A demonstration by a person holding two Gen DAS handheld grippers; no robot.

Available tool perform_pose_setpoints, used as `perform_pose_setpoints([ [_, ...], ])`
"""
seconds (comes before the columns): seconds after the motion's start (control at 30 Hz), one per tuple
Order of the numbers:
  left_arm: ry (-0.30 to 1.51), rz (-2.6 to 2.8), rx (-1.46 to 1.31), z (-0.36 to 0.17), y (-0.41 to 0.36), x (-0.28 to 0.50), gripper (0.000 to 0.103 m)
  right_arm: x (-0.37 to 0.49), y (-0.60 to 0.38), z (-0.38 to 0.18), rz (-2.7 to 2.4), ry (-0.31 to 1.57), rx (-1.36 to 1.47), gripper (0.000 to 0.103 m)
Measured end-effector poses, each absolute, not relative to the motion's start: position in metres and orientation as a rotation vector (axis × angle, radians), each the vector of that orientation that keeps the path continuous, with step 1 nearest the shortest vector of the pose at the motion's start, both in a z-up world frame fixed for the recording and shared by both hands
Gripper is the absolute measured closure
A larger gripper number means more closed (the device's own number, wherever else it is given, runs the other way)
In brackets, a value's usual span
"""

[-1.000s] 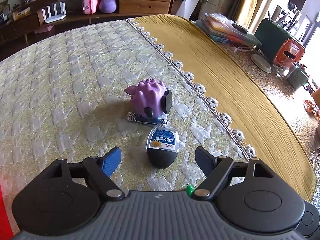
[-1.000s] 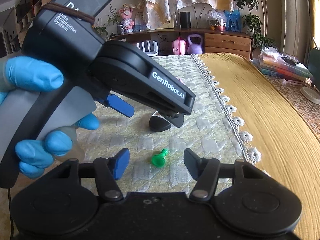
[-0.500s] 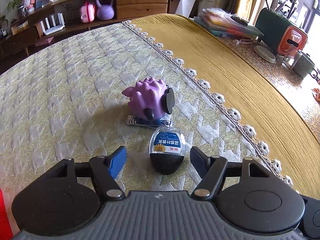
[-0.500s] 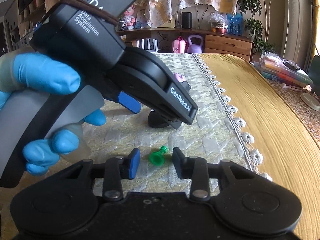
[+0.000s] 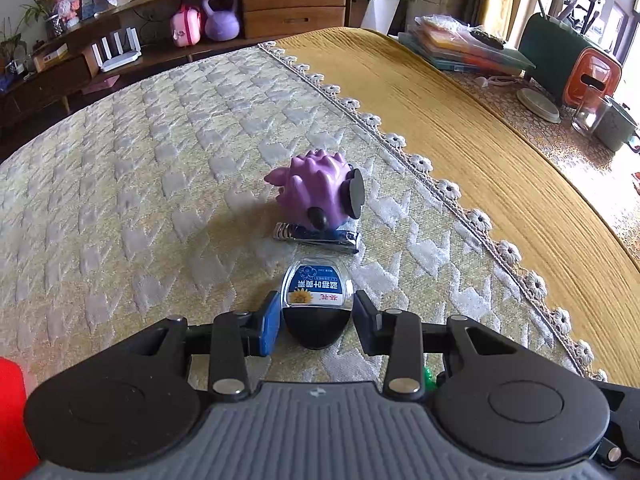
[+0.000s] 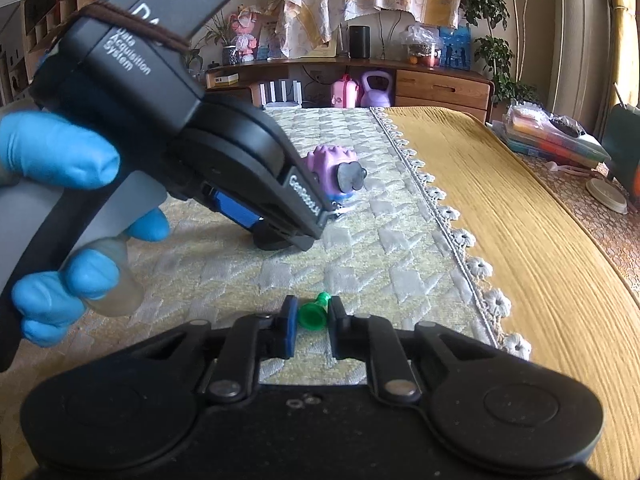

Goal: Organize rigid objects
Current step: 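Grasp the small dark bottle with the left gripper while the right grasps the green piece, then carry the small dark bottle and green piece over the red tin with both grippers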

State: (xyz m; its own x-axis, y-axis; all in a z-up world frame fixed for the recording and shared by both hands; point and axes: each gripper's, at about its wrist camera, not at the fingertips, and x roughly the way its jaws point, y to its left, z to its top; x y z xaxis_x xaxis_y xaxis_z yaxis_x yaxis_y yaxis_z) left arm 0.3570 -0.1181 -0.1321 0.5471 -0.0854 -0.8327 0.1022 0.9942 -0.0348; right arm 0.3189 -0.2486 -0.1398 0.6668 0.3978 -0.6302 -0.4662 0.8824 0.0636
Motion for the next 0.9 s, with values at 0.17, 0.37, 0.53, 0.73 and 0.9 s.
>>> perform_pose_setpoints([
  [0.17, 0.989, -0.103, 0.007, -0.126, -0.109, 0.342, 0.065, 0.315, -0.254, -0.135, 0.481, 0.698, -0.08, 0.088],
  [0.37, 1.002, -0.085, -0.019, -0.117, -0.094, 0.319, 0.065, 0.303, -0.256, -0.124, 0.48, 0.705, -0.051, 0.088],
  [0.53, 1.003, -0.067, -0.039, -0.103, -0.082, 0.298, 0.065, 0.287, -0.253, -0.109, 0.501, 0.684, -0.055, 0.088],
  [0.73, 0.979, -0.046, -0.047, -0.084, -0.064, 0.272, 0.065, 0.267, -0.245, -0.092, 0.53, 0.658, -0.062, 0.088],
  [0.9, 0.962, -0.033, -0.073, -0.068, -0.047, 0.248, 0.065, 0.251, -0.235, -0.076, 0.559, 0.641, -0.065, 0.088],
])
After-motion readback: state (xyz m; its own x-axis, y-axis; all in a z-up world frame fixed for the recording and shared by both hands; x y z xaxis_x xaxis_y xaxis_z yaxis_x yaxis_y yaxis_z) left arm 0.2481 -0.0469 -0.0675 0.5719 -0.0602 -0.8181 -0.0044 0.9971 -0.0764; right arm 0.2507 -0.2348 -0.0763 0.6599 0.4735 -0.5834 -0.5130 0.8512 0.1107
